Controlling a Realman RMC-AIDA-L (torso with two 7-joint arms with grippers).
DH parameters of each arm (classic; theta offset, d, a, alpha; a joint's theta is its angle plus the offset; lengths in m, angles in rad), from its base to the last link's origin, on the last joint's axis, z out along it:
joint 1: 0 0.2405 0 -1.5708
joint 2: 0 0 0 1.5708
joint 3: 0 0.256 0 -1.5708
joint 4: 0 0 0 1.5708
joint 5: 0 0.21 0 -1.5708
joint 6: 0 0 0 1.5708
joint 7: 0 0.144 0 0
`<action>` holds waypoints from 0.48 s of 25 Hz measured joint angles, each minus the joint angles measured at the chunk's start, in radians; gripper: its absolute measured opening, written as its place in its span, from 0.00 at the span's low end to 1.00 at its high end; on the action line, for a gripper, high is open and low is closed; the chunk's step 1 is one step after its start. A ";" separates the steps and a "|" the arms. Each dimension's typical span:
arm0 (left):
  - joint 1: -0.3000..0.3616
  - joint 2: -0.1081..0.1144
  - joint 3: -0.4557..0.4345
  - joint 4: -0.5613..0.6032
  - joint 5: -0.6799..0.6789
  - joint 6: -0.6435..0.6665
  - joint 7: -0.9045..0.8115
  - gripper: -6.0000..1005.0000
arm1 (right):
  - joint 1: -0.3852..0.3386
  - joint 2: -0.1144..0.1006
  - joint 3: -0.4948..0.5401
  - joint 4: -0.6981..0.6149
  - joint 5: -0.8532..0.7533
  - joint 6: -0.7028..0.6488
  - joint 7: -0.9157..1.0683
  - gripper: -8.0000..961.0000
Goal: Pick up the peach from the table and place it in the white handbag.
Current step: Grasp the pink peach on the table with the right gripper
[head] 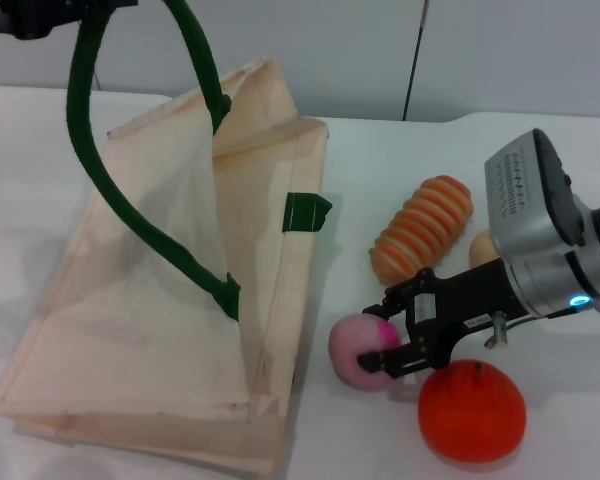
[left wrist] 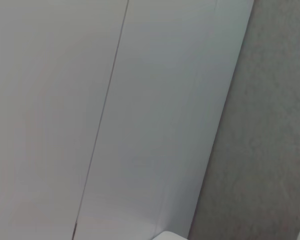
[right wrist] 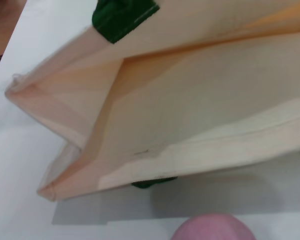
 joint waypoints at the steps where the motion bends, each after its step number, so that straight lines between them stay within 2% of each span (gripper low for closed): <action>1: 0.001 0.000 0.000 0.000 0.000 0.000 0.000 0.15 | -0.002 0.000 0.001 -0.006 0.000 0.002 0.000 0.67; 12: 0.000 0.000 0.000 0.000 0.000 -0.001 0.000 0.15 | -0.005 0.000 0.006 -0.017 0.003 0.009 -0.002 0.60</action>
